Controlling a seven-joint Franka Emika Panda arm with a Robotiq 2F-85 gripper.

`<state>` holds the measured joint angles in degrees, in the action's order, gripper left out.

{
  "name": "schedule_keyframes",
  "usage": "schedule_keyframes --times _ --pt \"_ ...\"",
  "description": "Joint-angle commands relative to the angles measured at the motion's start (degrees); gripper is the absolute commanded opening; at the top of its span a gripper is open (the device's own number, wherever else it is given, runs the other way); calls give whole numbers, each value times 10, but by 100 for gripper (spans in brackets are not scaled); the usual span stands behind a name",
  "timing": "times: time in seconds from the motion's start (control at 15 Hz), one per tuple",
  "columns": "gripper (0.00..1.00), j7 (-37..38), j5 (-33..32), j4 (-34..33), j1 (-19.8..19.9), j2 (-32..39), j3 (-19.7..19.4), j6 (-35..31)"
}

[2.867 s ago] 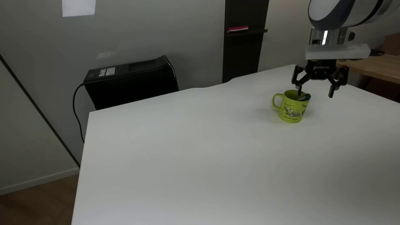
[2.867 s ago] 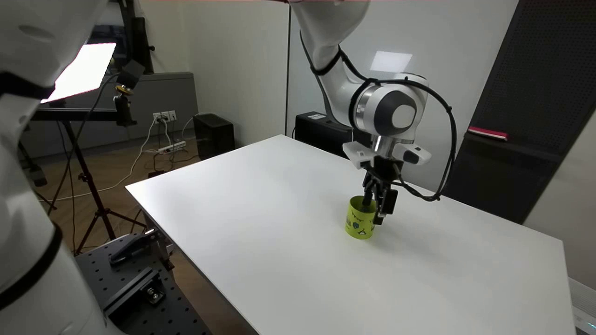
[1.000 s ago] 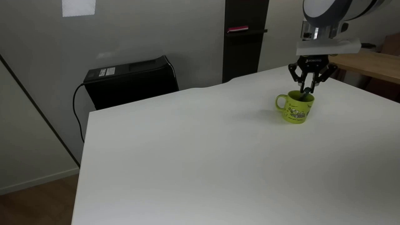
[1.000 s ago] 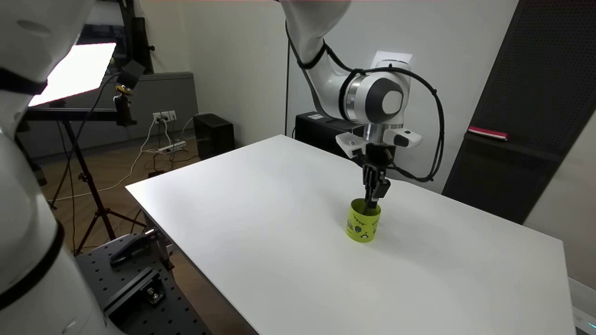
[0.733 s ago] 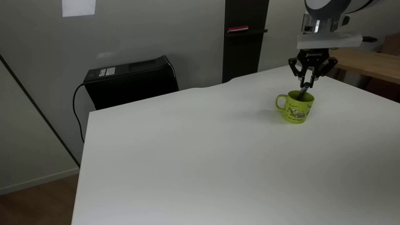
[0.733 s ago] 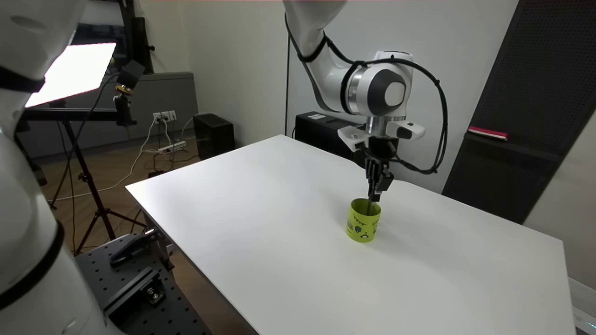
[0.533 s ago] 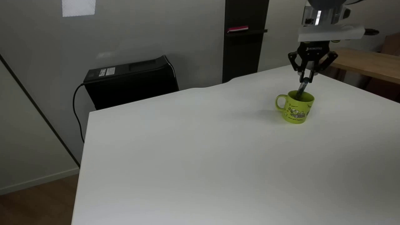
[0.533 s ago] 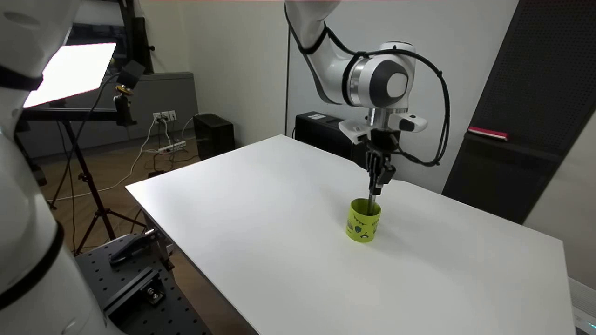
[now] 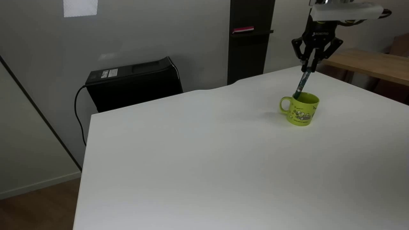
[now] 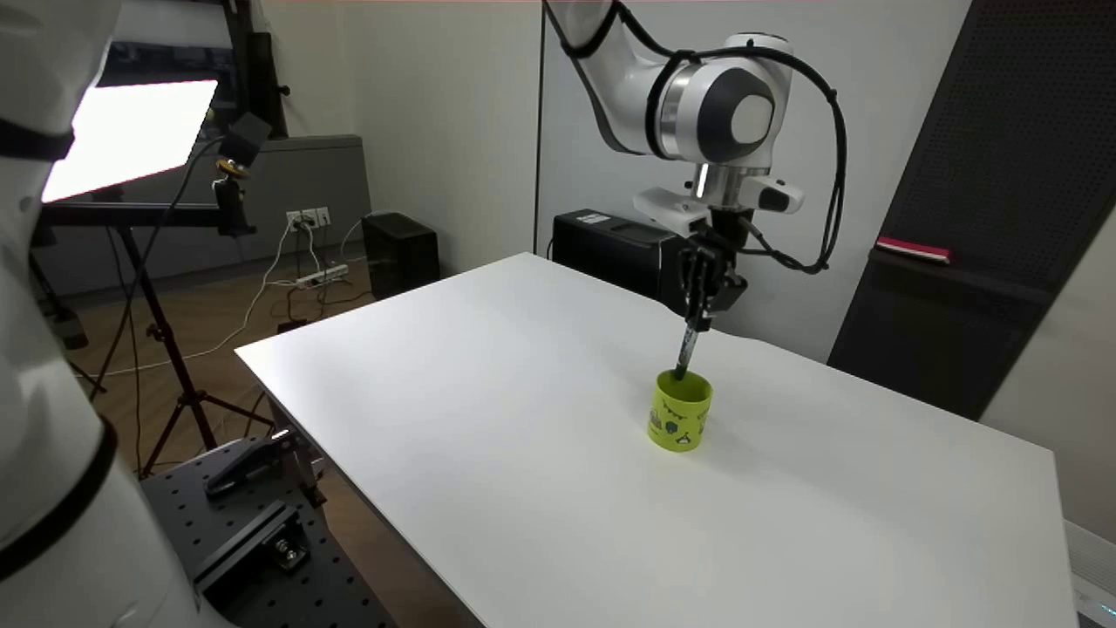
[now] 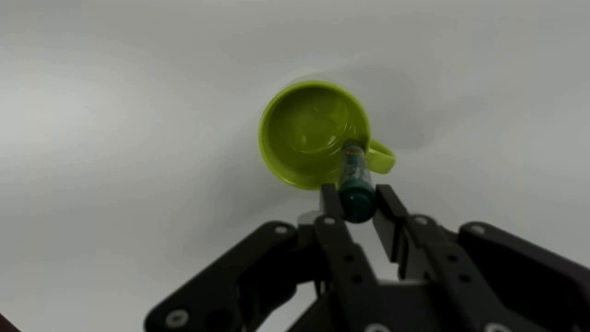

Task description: Take the marker out of the cup and place it on the table

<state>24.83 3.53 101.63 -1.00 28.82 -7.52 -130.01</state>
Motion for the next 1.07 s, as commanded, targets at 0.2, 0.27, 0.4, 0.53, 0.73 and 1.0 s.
schedule_keyframes --times 0.2,0.27,0.4,0.53,0.73,1.0 --pt "6 -25 -28 39 -26 -13 19 -75" --pt "6 -23 -36 43 -33 -12 19 -83" --pt "6 -24 -47 47 -42 -14 19 -90" --pt "6 -26 -54 38 -46 -19 17 -73" --pt "6 -23 -73 32 -49 -37 10 -61" --pt "6 -29 -81 28 -44 -60 15 -46"
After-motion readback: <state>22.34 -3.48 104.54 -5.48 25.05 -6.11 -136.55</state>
